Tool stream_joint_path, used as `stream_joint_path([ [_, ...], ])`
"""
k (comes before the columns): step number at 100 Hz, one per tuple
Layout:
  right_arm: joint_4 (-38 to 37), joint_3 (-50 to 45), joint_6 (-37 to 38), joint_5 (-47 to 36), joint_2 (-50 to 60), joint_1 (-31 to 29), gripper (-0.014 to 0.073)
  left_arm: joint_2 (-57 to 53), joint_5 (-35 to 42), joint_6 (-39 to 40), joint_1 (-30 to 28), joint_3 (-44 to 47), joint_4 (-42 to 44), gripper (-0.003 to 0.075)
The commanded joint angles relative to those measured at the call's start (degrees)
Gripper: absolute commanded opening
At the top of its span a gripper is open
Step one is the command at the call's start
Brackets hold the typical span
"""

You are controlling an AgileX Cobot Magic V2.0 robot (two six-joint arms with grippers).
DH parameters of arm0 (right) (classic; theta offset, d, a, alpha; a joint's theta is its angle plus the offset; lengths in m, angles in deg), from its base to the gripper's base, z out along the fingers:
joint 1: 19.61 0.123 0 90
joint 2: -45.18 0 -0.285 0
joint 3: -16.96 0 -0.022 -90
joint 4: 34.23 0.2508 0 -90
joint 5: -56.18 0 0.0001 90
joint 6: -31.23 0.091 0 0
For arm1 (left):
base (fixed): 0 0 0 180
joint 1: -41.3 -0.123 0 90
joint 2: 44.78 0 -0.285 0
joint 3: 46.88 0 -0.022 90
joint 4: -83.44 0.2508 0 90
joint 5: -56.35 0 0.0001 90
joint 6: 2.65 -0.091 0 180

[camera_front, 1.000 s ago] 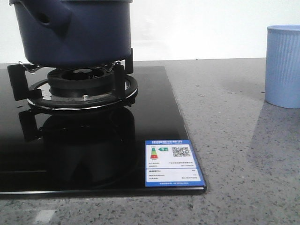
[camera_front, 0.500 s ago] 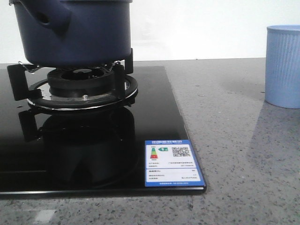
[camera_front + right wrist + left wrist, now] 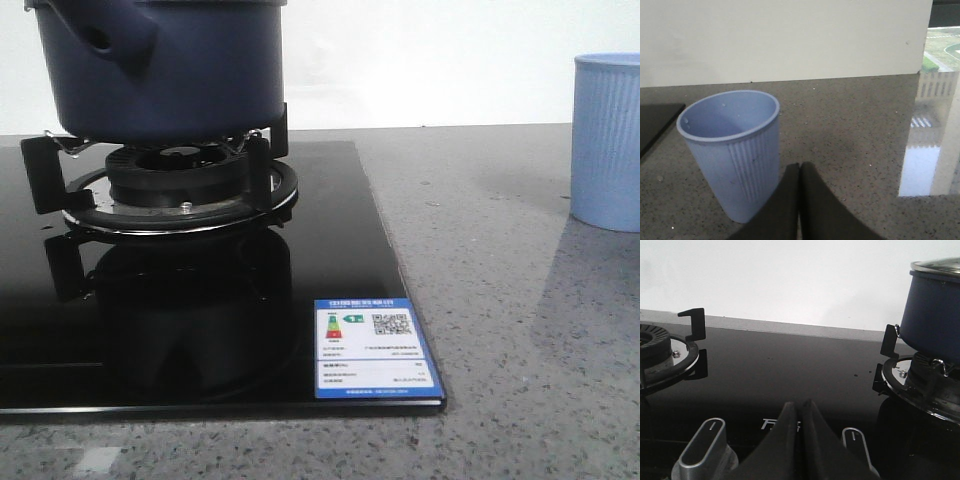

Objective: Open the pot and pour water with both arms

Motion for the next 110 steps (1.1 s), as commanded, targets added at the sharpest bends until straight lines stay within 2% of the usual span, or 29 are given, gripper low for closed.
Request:
stream_joint_path([
  [1, 9.5, 1.0, -6.1, -2.1, 0.1, -0.3, -0.0074, -1.5, 4.0, 0.6, -0.1, 1.9, -0.5, -0.0019],
  [7, 20.8, 0.3, -16.0, -1.9, 0.1, -0.3, -0.0074, -1.5, 4.0, 0.6, -0.1, 1.9, -0.5, -0.0019],
  [15, 36.4, -0.8, -33.5, -2.1, 1.5, -0.3, -0.0074, -1.5, 4.0, 0.6, -0.1, 1.9, -0.5, -0.0019],
  [22, 45.3, -2.3, -43.9, -2.1, 3.9, -0.3, -0.0074, -1.5, 4.0, 0.6, -0.1, 1.9, -0.5, -0.0019],
  [27, 48.1, -3.8, -48.5, -2.1, 6.4, -0.3, -0.0074, -1.5, 4.0, 0.6, -0.1, 1.9, -0.5, -0.0019],
  [54, 48.1, -13.8, -49.7, -0.6, 22.8, 1.7, -0.0074, -1.5, 4.0, 0.6, -0.1, 1.9, -0.5, -0.0019],
  [71, 47.9, -13.7, -49.7, 11.6, 30.3, 2.5, -0.0074, -1.5, 4.0, 0.6, -0.1, 1.9, -0.5, -0.0019],
  [110, 47.9, -13.8, -49.7, 14.5, 30.2, 2.5, -0.0074, -1.5, 4.0, 0.6, -0.1, 1.9, -0.5, -0.0019],
])
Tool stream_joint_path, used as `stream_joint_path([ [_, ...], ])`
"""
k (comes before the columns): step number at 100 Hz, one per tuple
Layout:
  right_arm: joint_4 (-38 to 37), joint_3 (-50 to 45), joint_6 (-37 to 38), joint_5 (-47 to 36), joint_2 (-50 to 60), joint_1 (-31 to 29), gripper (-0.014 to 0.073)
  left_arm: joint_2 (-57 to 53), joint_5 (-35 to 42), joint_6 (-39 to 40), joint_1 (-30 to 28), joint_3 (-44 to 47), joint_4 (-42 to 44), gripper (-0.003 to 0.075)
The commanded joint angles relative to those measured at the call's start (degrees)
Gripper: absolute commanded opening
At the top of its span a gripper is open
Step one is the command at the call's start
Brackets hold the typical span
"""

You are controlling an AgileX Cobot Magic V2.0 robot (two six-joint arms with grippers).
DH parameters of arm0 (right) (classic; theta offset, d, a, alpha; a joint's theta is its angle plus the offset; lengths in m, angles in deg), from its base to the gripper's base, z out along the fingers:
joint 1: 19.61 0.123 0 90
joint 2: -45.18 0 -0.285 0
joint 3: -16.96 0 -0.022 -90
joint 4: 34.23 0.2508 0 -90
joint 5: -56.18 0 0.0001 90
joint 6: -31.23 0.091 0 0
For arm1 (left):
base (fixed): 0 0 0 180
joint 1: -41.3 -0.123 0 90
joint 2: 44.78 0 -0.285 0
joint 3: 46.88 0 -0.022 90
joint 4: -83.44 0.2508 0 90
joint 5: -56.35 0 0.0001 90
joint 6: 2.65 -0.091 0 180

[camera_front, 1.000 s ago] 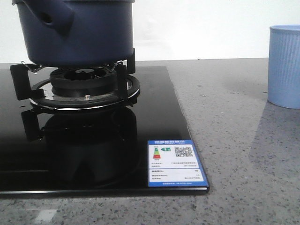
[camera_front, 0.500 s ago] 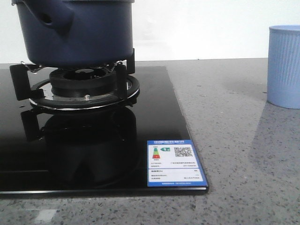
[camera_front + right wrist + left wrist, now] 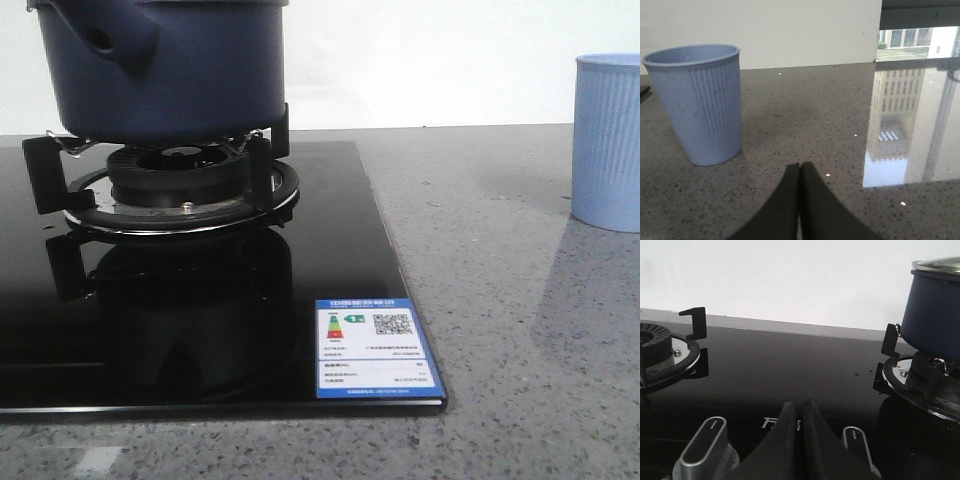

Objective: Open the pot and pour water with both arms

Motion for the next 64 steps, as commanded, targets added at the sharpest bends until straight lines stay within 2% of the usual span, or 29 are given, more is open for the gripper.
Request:
stream_joint_path([
  [1, 0.1, -1.5, -0.8, -4.0, 1.1, 0.0, -0.0074, -1.5, 4.2, 0.6, -0.1, 1.9, -0.5, -0.0019],
  [64, 0.1, -1.5, -0.8, -4.4, 1.1, 0.0, -0.0074, -1.5, 4.2, 0.6, -0.1, 1.9, -0.5, -0.0019],
])
